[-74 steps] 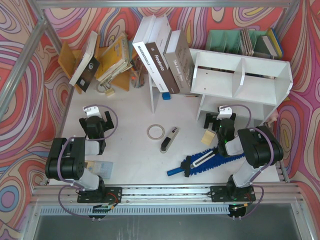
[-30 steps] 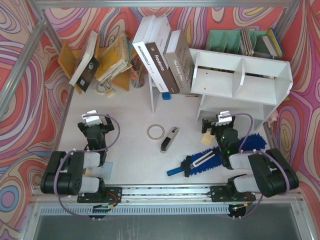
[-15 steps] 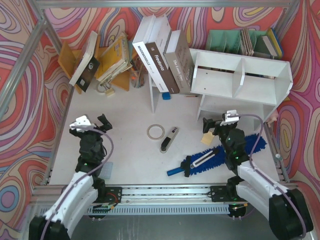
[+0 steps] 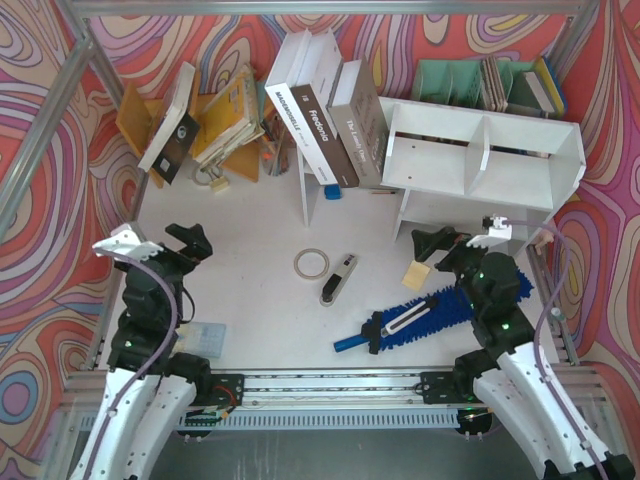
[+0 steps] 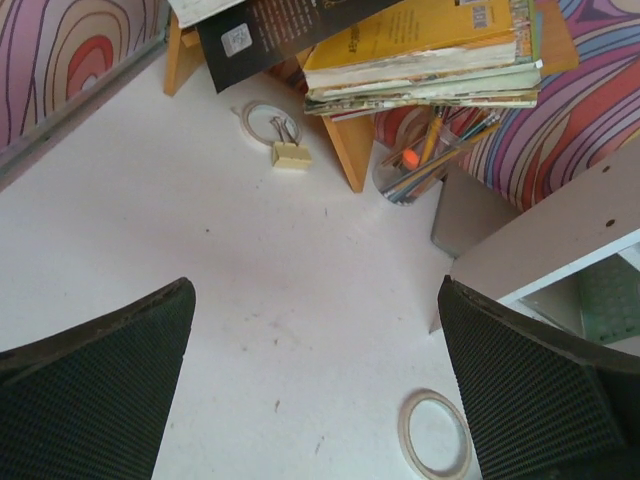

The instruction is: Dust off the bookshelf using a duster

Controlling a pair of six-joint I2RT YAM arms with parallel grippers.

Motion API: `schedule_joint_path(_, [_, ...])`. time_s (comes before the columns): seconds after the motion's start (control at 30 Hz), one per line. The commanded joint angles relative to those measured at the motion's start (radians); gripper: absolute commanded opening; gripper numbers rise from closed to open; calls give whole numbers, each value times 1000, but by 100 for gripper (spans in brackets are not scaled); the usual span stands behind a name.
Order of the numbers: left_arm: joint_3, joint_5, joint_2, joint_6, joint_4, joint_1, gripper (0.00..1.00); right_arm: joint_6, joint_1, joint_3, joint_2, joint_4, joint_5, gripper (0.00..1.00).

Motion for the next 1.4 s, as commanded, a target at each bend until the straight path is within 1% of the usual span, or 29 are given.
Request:
schedule_joint_path(0.0, [141,-14,62,-171,-309,-3,98,138,5,39,-40,-208,-5,99])
schedule_joint_path(0.07, [206,-29,103,-210,-412,-4,98,126,6,82,-9,-250,-56,99])
schedule_joint_path(0.13, [255,-40,138,-233,-494,-3,98,112,5,157,75,-373,-78,99])
schedule_joint_path(0.2, [309,-84,169,-294,-594,-4,98,110,8,234,152,-472,-115,99])
schedule_joint_path(0.27, [353,-111,188,-315,-693,-2,98,127,50,264,180,-535,-117,99])
schedule_joint_path(0.3, [369,-100,191,-283,-707,-3,98,140,91,277,182,-563,-89,99])
schedule_joint_path(0.33, [377,-76,191,-228,-707,-3,98,163,135,292,182,-601,-35,99])
schedule_joint_path(0.37, [387,-44,190,-142,-703,-2,98,176,180,310,185,-636,19,99])
schedule_joint_path(0.43, [390,-44,182,-96,-709,-3,98,205,253,333,194,-697,103,99])
schedule_joint_path(0.5, [371,-54,163,-92,-703,-2,98,234,313,340,208,-730,145,98])
schedule_joint_path(0.6, [364,-14,153,-100,-700,-2,98,294,413,338,237,-753,195,94])
schedule_joint_path(0.67, [373,10,168,-95,-713,-3,98,351,509,356,278,-801,265,92])
schedule_joint_path(0.73, [383,7,183,-99,-735,-3,98,411,595,391,328,-862,362,89])
schedule_joint_path(0.8, [389,4,189,-109,-756,-4,98,484,702,424,380,-922,423,88])
schedule_joint_path(0.87, [398,11,192,-147,-787,-3,98,570,782,445,433,-950,448,85])
schedule_joint_path(0.97, [371,41,170,-163,-785,-3,98,670,880,468,522,-996,475,80])
schedule_joint_path(1.13, [356,37,147,-159,-766,-2,98,811,998,539,680,-1078,525,75])
schedule_joint_path(1.23, [356,48,154,-161,-767,-3,98,852,1019,572,763,-1101,515,72])
schedule_joint_path(1.37, [355,44,151,-171,-775,-3,98,877,1026,577,822,-1085,508,67])
